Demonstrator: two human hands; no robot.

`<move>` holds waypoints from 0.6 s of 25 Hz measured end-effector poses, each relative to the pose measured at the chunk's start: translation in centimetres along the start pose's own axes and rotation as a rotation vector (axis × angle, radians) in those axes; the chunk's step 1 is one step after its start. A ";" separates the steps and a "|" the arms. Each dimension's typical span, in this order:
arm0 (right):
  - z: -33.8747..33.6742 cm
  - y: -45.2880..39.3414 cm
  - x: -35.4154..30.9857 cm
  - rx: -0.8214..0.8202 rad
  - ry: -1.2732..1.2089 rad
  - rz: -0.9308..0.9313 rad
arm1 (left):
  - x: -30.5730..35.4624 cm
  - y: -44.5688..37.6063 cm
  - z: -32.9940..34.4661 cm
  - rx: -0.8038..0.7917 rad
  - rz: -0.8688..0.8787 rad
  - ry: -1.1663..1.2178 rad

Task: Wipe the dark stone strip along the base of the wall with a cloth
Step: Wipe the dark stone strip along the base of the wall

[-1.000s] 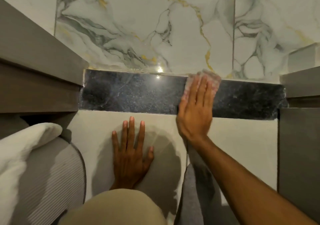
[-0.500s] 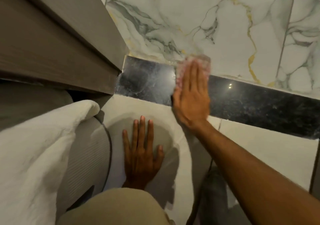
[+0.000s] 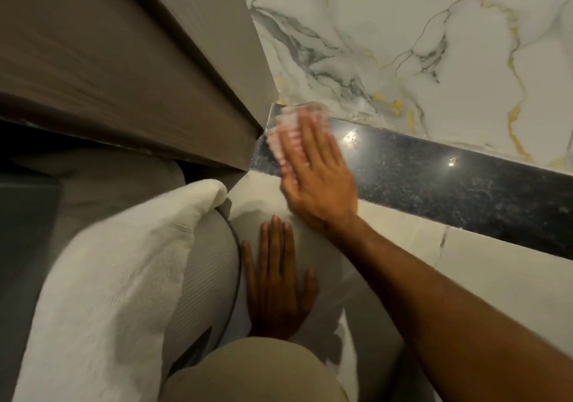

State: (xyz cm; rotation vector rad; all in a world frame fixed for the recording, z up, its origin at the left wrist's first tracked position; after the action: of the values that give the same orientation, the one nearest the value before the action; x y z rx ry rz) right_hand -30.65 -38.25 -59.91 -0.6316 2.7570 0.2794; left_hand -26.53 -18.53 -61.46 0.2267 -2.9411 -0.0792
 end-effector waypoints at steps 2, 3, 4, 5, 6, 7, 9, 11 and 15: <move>1.6 1.9 -3.1 -0.052 0.029 -0.265 | -0.3 0.2 -0.4 0.023 -0.027 0.000; 1.7 3.7 -2.8 -0.078 0.048 -0.376 | -0.4 0.5 -0.5 0.030 -0.043 0.010; 1.5 5.2 -1.4 -0.105 0.060 -0.450 | -0.2 0.6 -0.6 0.029 -0.054 0.020; 0.9 5.7 0.1 -0.102 0.068 -0.471 | -0.1 0.6 -0.6 0.024 -0.058 0.027; 0.4 5.0 1.2 -0.076 0.078 -0.416 | -0.1 0.5 -0.5 0.020 -0.059 0.029; -0.2 3.4 2.0 -0.039 0.075 -0.289 | -0.2 0.4 -0.3 0.015 -0.060 0.024; -0.9 0.1 1.4 0.029 0.011 -0.006 | -0.5 0.6 0.2 0.009 -0.049 0.006; 0.2 -0.6 -1.9 0.016 0.007 -0.067 | -0.7 0.7 0.6 0.024 -0.039 0.000; 0.9 7.7 0.0 -0.140 0.026 -0.537 | -0.2 1.2 0.1 -0.010 -0.059 -0.028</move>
State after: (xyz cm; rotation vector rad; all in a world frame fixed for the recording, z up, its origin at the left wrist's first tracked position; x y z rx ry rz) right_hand -33.88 -31.24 -59.81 -1.3767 2.4811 0.3387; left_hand -26.52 -17.30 -61.56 0.3139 -2.9613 -0.1057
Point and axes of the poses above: each hand's wrist, its own y-axis away from the middle knuckle, its own z-axis out of the palm, x = y × z, the point moved 9 cm from there along -y, towards the middle knuckle, and after that the axes turned 4 degrees about z, right-handed, at the moved point
